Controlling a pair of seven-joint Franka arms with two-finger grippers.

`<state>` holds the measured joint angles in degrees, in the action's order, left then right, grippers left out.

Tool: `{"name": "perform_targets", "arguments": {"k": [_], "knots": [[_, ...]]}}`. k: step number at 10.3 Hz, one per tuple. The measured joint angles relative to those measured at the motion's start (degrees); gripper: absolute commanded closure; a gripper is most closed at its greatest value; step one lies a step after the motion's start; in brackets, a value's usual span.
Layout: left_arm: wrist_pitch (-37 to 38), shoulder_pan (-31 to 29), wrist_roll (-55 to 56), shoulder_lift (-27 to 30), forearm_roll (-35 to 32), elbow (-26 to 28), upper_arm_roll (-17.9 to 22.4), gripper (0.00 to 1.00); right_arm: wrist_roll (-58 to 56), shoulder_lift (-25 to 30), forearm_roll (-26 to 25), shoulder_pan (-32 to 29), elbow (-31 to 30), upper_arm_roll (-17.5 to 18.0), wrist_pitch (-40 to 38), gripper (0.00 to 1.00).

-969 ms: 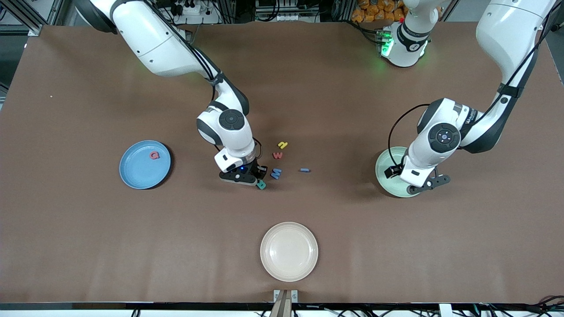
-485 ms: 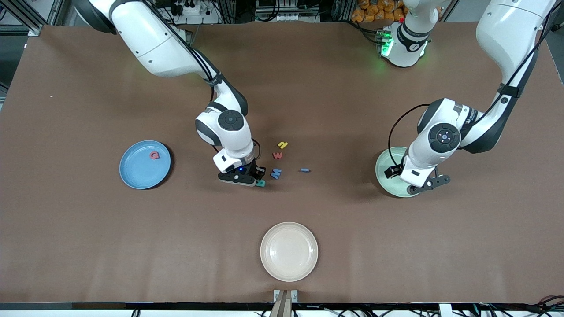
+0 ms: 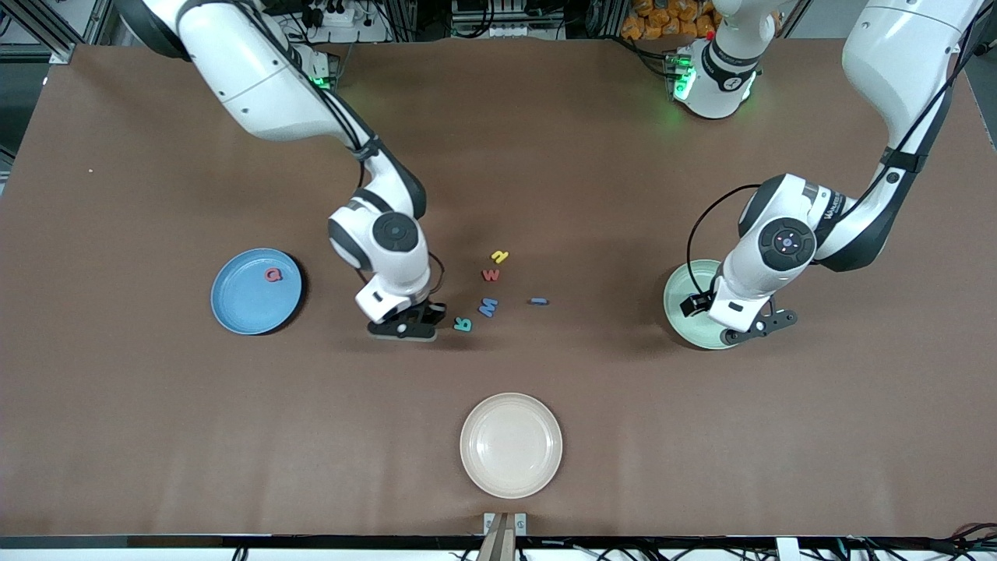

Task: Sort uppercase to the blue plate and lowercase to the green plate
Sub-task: 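Carry the H onto the blue plate while the left gripper reaches letters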

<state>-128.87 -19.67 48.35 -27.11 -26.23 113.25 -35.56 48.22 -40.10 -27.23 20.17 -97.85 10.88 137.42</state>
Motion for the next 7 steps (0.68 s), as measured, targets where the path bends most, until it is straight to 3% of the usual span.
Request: {"name": "perform_targets", "arguments": {"k": [2, 4, 7], "knots": [[-0.1, 0.76, 1.97, 0.0, 3.06, -0.85, -0.39, 0.0, -9.8, 3.42, 0.39, -3.54, 0.65, 0.63, -8.39, 0.69], [-0.1, 4.53, 11.08, -0.22, 4.19, -2.57, -0.72, 0.0, -19.53, 8.06, 2.44, -6.27, -0.47, 0.66, -14.42, 0.69], [-0.1, 13.6, 31.78, -4.27, 4.39, -6.42, -0.79, 0.0, -30.45, 17.11, 3.62, -12.23, -12.48, 0.23, -11.99, 0.69]]}}
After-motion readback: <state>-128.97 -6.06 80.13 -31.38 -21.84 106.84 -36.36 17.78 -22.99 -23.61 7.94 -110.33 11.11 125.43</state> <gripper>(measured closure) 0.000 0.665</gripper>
